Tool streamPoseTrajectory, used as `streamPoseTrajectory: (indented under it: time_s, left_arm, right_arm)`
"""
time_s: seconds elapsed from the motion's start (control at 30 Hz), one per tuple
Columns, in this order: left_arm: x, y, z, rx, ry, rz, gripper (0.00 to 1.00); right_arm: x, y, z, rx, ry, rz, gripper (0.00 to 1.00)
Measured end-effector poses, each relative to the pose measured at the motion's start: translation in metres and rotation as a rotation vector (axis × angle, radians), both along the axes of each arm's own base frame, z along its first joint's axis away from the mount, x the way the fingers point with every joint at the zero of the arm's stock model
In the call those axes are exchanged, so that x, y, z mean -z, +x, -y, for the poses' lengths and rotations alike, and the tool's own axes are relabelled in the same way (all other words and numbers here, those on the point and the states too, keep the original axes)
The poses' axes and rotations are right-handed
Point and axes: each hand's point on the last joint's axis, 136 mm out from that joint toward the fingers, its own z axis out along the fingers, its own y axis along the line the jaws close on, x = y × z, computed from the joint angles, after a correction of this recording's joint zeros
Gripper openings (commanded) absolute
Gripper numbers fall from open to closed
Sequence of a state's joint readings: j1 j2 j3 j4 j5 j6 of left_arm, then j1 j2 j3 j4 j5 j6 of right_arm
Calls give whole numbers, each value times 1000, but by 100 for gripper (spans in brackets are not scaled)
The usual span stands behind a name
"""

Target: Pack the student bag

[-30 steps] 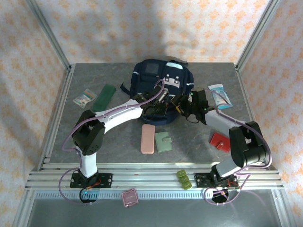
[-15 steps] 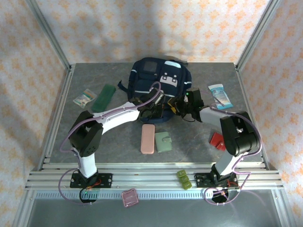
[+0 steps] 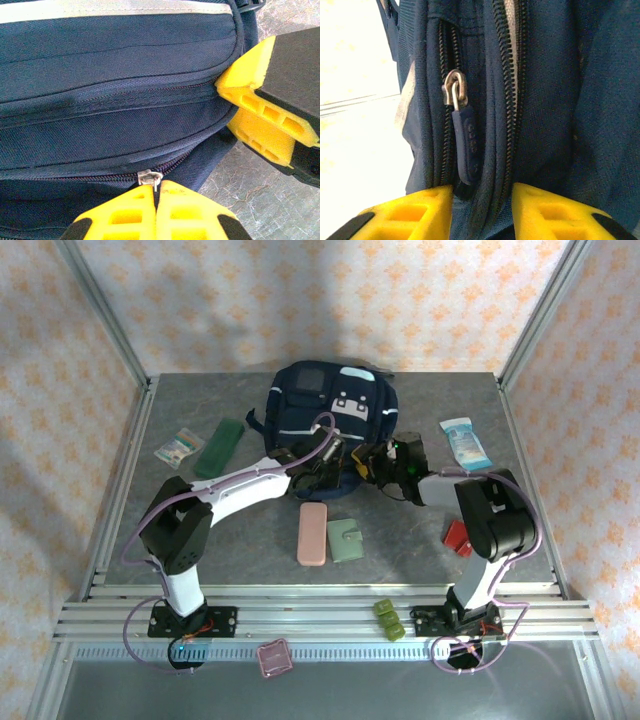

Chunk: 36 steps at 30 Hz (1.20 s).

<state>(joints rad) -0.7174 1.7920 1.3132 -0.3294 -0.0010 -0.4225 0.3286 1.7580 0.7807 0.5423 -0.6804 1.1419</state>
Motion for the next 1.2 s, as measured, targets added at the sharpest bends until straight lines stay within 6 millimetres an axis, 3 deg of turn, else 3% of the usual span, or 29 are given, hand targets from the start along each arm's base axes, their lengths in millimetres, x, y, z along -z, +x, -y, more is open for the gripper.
streamPoseTrajectory:
  time_s: [0.13, 0.4, 0.53, 0.77, 0.87, 1.03, 1.2]
  left_arm:
    - [0, 0, 0, 0, 0, 1, 0]
    - [7, 0, -17, -49, 63, 28, 0]
    - [15, -4, -47, -112, 121, 51, 0]
    - [16, 6, -132, -315, 122, 68, 0]
    - [13, 13, -146, -355, 109, 77, 0]
    - [14, 11, -134, -317, 76, 62, 0]
    - [5, -3, -88, -199, 31, 67, 0]
  right_arm:
    - [-3, 2, -2, 6, 18, 11, 1]
    - [-2, 1, -3, 3, 9, 14, 0]
    - [-3, -3, -4, 0, 8, 14, 0]
    - [-9, -6, 2, 12, 9, 27, 0]
    - [-11, -6, 3, 9, 10, 32, 0]
    - [-14, 2, 14, 20, -8, 29, 0]
    - [-34, 32, 47, 84, -46, 58, 1]
